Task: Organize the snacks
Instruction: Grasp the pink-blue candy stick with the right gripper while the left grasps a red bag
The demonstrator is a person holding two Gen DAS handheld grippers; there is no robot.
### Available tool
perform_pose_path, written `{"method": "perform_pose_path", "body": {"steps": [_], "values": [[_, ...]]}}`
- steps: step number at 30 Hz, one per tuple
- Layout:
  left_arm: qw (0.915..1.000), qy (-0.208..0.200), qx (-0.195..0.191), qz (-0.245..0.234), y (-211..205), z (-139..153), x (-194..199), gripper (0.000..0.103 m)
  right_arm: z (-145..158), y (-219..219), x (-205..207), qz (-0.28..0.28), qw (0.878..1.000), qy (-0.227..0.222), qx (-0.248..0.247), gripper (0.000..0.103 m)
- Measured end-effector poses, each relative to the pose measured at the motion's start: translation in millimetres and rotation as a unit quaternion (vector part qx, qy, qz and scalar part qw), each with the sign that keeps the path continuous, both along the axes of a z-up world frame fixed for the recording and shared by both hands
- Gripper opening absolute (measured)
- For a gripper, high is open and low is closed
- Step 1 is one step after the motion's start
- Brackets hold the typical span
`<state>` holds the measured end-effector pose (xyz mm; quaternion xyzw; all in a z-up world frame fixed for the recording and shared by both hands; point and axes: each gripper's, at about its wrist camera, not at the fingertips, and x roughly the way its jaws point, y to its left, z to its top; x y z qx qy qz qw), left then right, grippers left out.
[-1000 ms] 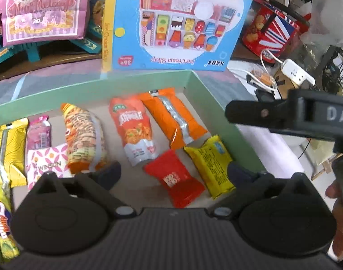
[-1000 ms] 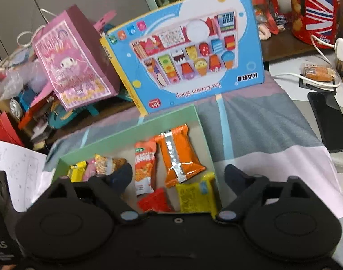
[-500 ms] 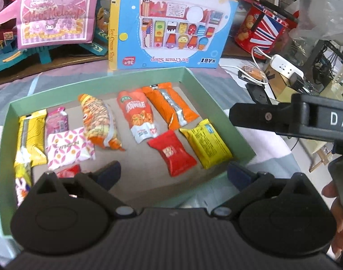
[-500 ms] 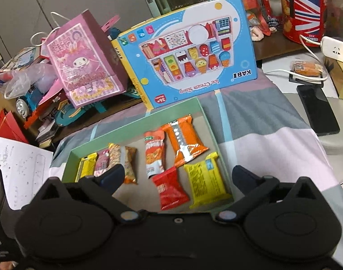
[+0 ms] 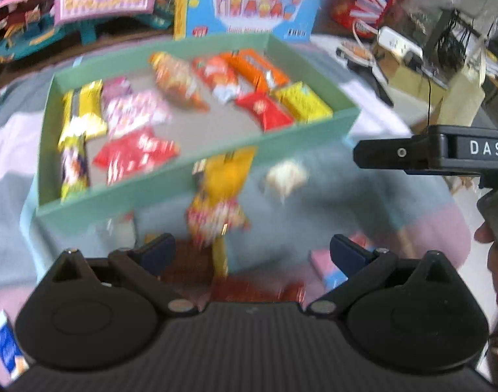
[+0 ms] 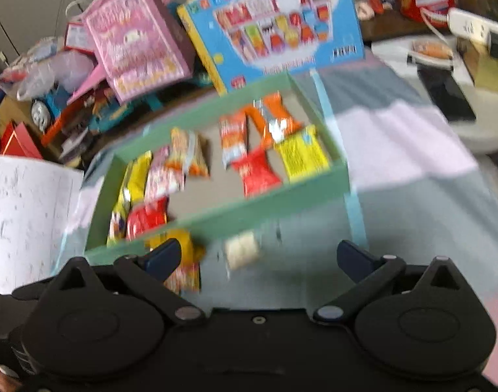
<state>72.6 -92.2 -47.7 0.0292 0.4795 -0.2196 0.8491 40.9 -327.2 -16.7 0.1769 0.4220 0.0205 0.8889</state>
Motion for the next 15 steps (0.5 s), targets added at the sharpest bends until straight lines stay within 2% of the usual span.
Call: {"method": "perform_pose_path", "body": {"steps": [3,6,8,11,13,15], "values": [[0.9998,0.017,0.005,-0.003,10.9,-12.5,-12.8,0.103,-13.3,4.5,-15.0,0.008,1.000,0.018,0.008,0.092],[0.9993,0.036,0.012,-0.003,14.3,-24.9,-23.1,0.103,-25.0,10.2,-25.0,0.015,0.999,0.034,0.007,0.067],[0.9992,0.037,0.014,-0.006,15.9,-29.3,-28.9,0.103,-29.6,13.1,-32.4,0.015,0.999,0.041,0.012,0.045],[0.9992,0.032,0.008,-0.021,14.4,-29.9,-34.1,0.097,-32.3,17.9,-43.1,0.032,0.998,0.049,0.009,0.032],[0.9990,0.031,0.003,-0.033,10.2,-28.7,-36.0,0.075,-34.3,19.4,-48.6,0.047,0.997,0.060,0.015,0.030],[0.9983,0.034,-0.001,-0.046,5.3,-29.0,-36.7,0.060,-36.2,20.6,-52.3,0.061,0.995,0.070,0.025,0.030]]}}
